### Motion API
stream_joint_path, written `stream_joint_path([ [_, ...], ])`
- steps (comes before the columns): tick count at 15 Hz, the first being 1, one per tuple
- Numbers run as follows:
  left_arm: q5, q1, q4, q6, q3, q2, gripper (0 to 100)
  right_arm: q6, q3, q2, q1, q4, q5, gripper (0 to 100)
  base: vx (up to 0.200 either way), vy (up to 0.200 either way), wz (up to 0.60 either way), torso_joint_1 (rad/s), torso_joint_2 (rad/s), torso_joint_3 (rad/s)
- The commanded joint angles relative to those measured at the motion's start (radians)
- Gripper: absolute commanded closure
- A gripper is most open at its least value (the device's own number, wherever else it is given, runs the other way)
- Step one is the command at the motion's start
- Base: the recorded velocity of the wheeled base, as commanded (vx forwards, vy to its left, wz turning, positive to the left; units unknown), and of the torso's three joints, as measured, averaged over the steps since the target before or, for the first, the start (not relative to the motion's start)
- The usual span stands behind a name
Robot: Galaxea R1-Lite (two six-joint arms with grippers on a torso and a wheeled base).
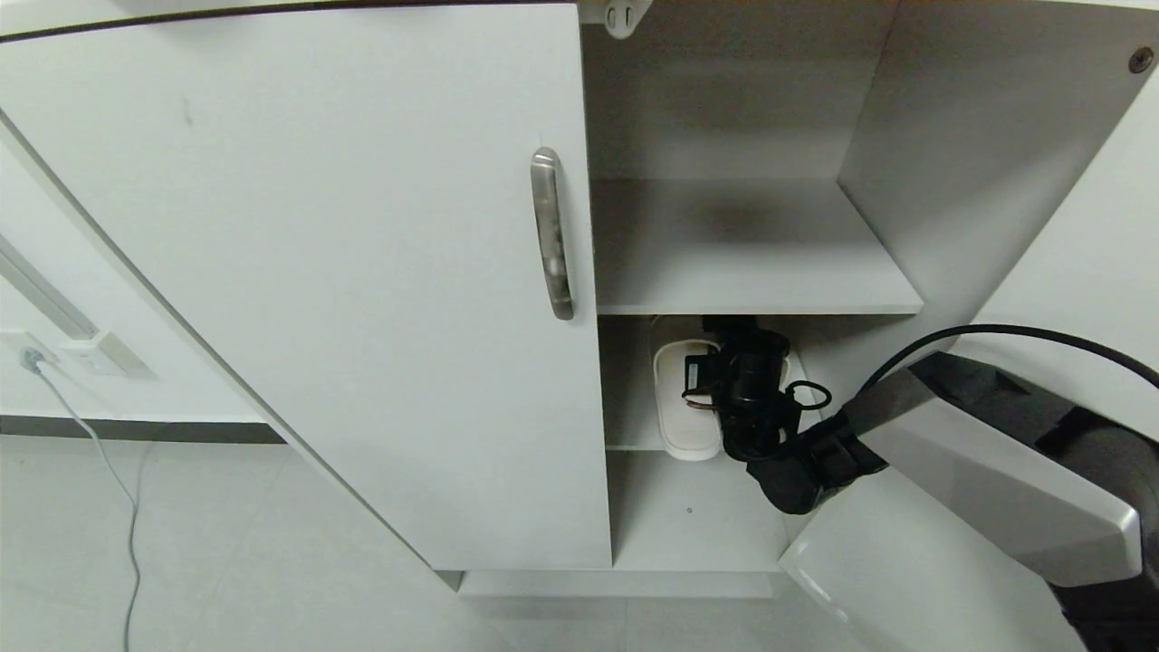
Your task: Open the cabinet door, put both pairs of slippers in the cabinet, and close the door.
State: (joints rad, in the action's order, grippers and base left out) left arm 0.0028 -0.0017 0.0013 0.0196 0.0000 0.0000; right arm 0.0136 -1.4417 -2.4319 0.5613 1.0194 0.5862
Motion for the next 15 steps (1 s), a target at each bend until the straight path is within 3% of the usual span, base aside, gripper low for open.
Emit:
stream_joint_path([
  [1,0.000,0.000,0.000,0.000,0.000,0.002,100,0.000,-0.029,-0.016,0.000,-0.021,0.000,100,0.000,0.000,0.00,0.000,0.00,0.000],
  [2,0.000,0.000,0.000,0.000,0.000,0.002,100,0.000,-0.042,-0.019,0.000,-0.030,0.000,100,0.000,0.000,0.00,0.000,0.00,0.000],
  [3,0.000,0.000,0.000,0.000,0.000,0.002,100,0.000,-0.057,-0.029,0.000,-0.039,0.000,0,0.000,0.000,0.00,0.000,0.00,0.000],
  [7,0.002,0.000,0.000,0.000,0.000,0.002,100,-0.001,-0.055,-0.022,0.009,-0.076,0.009,0,0.000,0.000,0.00,0.000,0.00,0.000],
  [10,0.002,0.000,0.000,0.000,0.000,0.002,100,-0.001,0.092,0.093,0.049,-0.064,0.012,0,0.000,0.000,0.00,0.000,0.00,0.000],
  [15,-0.001,0.000,0.000,0.000,0.000,0.002,100,-0.001,0.472,0.349,0.160,0.053,0.020,0,0.000,0.000,0.00,0.000,0.00,0.000],
])
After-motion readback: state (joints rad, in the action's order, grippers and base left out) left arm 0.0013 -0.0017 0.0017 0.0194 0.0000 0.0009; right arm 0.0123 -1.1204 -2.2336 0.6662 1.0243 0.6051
